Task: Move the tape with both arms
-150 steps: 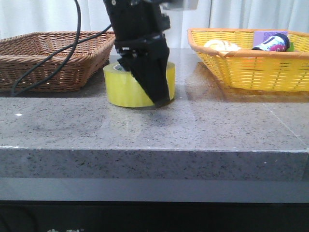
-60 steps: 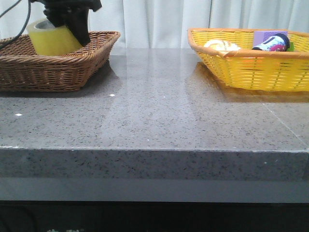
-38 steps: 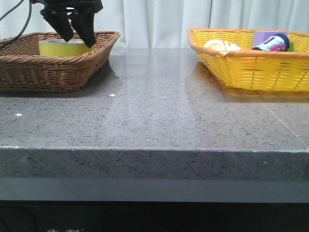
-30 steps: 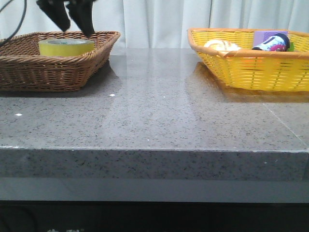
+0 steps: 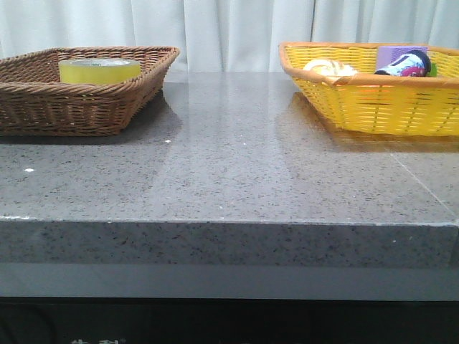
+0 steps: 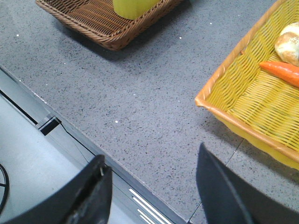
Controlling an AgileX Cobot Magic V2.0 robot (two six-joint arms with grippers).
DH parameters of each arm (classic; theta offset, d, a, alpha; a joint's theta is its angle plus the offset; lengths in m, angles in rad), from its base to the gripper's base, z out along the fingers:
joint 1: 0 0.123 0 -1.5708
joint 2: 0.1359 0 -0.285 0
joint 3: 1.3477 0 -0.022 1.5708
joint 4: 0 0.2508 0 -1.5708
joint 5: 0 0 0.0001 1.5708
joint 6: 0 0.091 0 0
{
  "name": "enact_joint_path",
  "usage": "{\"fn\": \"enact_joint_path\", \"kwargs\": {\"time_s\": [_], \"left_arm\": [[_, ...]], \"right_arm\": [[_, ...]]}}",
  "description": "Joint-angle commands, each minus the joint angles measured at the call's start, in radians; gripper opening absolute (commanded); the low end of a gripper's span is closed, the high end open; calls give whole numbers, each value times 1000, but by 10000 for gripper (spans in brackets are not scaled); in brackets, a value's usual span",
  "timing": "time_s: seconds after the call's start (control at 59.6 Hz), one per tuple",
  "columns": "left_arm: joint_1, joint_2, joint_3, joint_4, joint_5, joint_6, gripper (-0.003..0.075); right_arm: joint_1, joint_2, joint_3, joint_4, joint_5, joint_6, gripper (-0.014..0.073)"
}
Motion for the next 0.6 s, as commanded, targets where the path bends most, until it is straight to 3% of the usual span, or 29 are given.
{"fn": "enact_joint_path", "kwargs": {"time_s": [0.0,0.285,0.587], "left_arm": [[-37,-144,77,-25,19,-12,420],[-148,-430,503,-21,-55,-12,420],[-152,-720,940,-23,-265,-37,420]], "right_arm": [[-7,-5,-20,14,-66,-2,432],[-7,-5,-20,14,-66,-2,432],[-7,-5,-20,14,-62,-2,432]]}}
